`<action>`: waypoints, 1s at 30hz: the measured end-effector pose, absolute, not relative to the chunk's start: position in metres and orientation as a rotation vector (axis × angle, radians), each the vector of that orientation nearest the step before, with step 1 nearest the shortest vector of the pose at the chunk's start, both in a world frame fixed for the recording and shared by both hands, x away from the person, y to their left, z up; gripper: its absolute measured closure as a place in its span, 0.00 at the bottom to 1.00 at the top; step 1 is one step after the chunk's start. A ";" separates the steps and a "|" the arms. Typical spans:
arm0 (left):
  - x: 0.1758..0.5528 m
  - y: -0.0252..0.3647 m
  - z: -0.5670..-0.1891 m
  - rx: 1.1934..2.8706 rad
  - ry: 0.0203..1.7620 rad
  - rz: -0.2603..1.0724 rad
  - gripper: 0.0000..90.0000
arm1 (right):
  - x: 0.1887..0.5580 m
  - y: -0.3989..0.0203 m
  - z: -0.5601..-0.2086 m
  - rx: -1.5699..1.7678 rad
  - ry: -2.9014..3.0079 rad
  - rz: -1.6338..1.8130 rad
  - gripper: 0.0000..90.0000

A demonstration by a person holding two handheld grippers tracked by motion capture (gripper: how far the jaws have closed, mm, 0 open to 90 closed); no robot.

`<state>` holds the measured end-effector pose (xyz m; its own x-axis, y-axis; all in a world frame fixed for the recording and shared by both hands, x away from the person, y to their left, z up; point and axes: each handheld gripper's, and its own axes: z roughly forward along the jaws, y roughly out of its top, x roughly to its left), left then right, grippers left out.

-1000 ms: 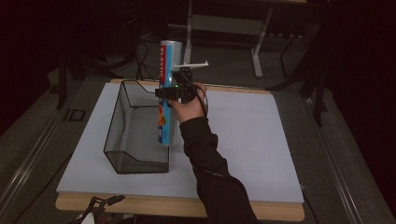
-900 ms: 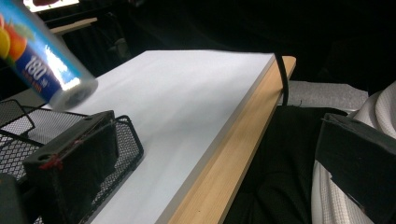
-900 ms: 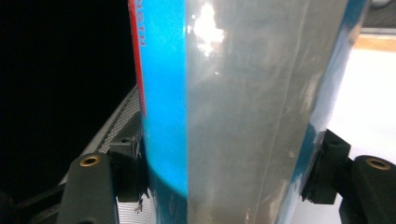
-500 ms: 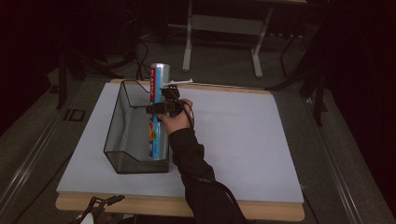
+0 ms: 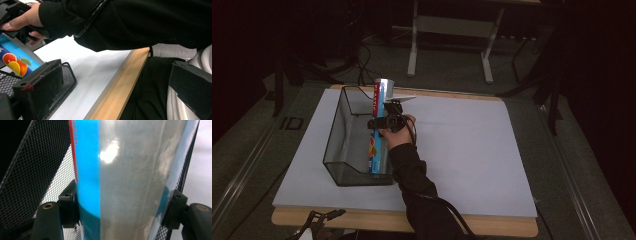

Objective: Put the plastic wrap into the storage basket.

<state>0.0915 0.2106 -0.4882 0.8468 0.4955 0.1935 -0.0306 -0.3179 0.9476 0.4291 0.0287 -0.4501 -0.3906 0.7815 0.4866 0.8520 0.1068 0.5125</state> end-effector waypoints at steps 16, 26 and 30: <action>0.091 0.212 -0.488 1.821 0.353 0.547 0.00 | 0.434 0.047 -0.476 -1.774 -2.276 -1.157 0.35; 0.091 0.211 -0.488 1.822 0.349 0.546 0.00 | 0.433 0.051 -0.489 -1.810 -2.328 -1.155 0.34; 0.091 0.212 -0.488 1.822 0.350 0.546 0.00 | 0.431 0.050 -0.489 -1.808 -2.334 -1.180 0.33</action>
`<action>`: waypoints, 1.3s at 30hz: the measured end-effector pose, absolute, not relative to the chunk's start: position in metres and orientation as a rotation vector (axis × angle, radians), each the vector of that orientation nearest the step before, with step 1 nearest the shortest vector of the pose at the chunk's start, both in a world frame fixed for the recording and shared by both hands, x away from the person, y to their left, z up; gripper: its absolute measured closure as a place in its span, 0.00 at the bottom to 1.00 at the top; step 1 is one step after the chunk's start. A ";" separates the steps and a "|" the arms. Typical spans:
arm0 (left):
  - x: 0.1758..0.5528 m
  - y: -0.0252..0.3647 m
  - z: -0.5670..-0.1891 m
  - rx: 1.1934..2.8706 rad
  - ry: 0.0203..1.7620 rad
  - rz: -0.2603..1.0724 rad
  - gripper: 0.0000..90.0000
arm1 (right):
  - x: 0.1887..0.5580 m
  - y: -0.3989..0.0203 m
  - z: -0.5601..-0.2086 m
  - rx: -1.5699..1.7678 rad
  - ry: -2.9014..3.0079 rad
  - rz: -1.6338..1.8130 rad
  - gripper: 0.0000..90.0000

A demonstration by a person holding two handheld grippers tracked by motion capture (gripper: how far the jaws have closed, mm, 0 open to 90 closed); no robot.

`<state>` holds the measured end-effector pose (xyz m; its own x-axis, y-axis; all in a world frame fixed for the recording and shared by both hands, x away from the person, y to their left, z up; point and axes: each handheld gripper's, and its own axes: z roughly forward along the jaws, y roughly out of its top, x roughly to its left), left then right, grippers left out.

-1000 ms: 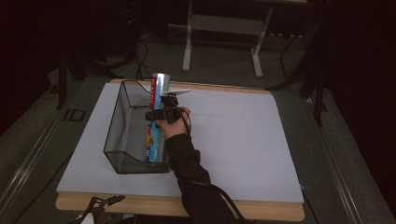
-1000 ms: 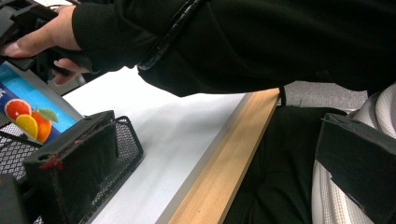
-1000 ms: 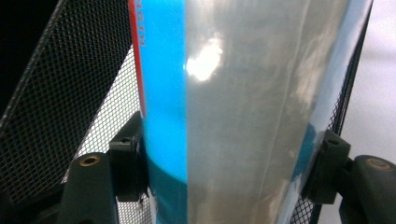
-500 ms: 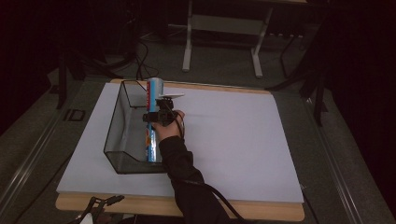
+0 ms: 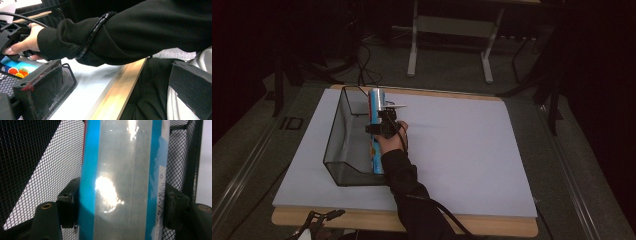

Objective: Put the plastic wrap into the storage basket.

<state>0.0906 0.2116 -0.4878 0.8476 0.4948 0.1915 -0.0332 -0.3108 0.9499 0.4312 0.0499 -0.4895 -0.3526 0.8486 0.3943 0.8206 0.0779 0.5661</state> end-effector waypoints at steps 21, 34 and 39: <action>0.092 0.210 -0.489 1.833 0.354 0.542 0.00 | 0.407 0.008 -0.443 1.206 2.321 1.185 0.15; 0.092 0.209 -0.490 1.836 0.361 0.538 0.00 | 0.386 -0.045 -0.432 1.090 2.321 1.133 0.14; 0.093 0.208 -0.490 1.840 0.361 0.539 0.00 | 0.372 -0.064 -0.434 1.056 2.313 1.119 0.14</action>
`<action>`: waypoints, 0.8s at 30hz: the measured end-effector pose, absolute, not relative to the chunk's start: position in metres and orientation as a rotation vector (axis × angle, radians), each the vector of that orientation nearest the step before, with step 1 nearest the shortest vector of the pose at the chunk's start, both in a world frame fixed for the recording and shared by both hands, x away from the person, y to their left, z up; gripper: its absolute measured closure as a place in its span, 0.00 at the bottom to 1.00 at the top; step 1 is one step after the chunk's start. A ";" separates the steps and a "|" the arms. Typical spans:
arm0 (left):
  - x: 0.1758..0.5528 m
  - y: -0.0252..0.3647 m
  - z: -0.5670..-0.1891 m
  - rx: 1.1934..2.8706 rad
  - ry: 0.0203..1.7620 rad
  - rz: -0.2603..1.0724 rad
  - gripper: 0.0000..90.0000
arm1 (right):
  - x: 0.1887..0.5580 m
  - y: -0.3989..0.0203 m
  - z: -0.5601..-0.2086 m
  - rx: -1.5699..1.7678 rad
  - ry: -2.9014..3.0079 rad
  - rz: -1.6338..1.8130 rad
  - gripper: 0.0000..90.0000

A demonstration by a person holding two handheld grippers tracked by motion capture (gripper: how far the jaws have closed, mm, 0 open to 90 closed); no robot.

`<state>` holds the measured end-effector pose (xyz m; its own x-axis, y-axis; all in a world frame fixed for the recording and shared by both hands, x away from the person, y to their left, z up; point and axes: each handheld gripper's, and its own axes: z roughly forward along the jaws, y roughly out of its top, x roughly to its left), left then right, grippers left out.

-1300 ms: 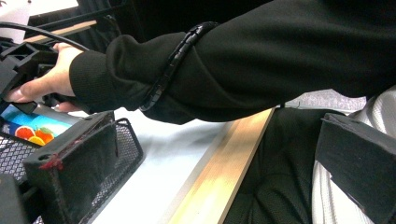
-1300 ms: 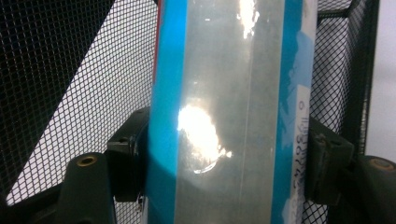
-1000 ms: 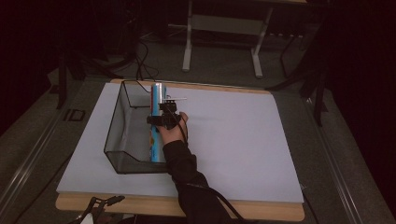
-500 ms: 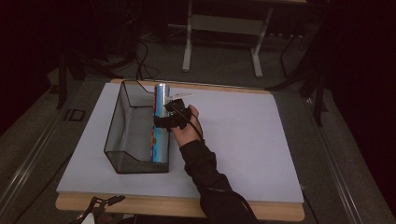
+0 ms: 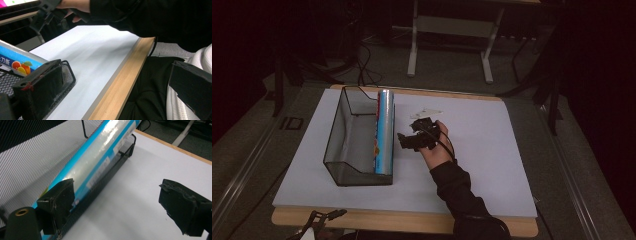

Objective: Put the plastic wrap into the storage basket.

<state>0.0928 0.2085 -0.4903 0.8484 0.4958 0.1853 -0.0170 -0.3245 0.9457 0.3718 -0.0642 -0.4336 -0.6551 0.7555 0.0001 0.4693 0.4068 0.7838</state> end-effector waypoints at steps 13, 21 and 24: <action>0.093 0.208 -0.491 1.844 0.363 0.542 0.00 | 0.350 -0.107 -0.444 1.049 2.310 1.118 0.15; 0.094 0.208 -0.491 1.846 0.363 0.542 0.00 | 0.329 -0.140 -0.454 1.009 2.269 1.123 0.15; 0.094 0.208 -0.491 1.846 0.365 0.541 0.00 | 0.324 -0.151 -0.456 1.010 2.265 1.130 0.15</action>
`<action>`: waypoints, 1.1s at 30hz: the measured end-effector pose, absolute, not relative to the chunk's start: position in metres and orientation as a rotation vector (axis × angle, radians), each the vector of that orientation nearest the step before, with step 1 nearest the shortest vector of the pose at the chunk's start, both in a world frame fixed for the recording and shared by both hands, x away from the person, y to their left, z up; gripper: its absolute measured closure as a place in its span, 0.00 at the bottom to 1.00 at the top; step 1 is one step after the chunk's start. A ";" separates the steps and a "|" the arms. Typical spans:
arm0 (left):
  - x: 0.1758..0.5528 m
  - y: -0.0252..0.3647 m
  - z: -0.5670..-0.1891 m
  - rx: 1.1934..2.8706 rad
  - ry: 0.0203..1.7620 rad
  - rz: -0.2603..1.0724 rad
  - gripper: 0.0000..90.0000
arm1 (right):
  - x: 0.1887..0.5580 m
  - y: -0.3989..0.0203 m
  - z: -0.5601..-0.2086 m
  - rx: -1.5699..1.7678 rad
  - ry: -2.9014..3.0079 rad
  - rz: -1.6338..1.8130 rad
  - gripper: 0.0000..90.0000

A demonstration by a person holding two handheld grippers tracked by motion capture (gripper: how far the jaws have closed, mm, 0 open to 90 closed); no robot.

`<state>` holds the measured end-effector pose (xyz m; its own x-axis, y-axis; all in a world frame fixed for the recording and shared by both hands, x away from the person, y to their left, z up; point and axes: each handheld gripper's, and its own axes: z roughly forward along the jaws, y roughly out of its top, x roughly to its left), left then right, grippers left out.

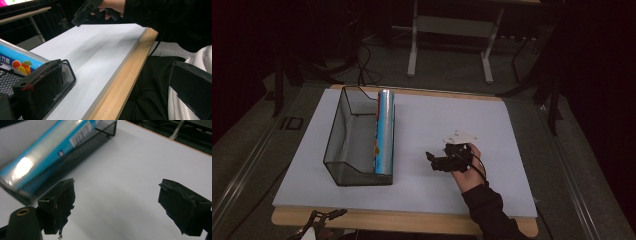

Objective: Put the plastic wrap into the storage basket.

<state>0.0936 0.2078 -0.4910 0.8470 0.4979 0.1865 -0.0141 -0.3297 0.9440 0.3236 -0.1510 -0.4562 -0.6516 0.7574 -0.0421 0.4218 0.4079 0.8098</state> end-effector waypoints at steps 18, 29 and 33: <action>0.094 0.207 -0.492 1.850 0.369 0.541 0.00 | 0.294 -0.207 -0.481 1.086 2.225 1.105 0.16; 0.094 0.207 -0.491 1.850 0.368 0.543 0.00 | 0.279 -0.224 -0.493 1.138 2.206 1.084 0.16; 0.094 0.207 -0.491 1.850 0.368 0.545 0.00 | 0.278 -0.231 -0.498 1.154 2.209 1.058 0.16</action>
<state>0.0936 0.2070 -0.4913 0.8450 0.5006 0.1881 -0.0121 -0.3337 0.9426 0.2776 -0.2306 -0.4980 -0.5606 0.8277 -0.0253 0.4991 0.3620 0.7873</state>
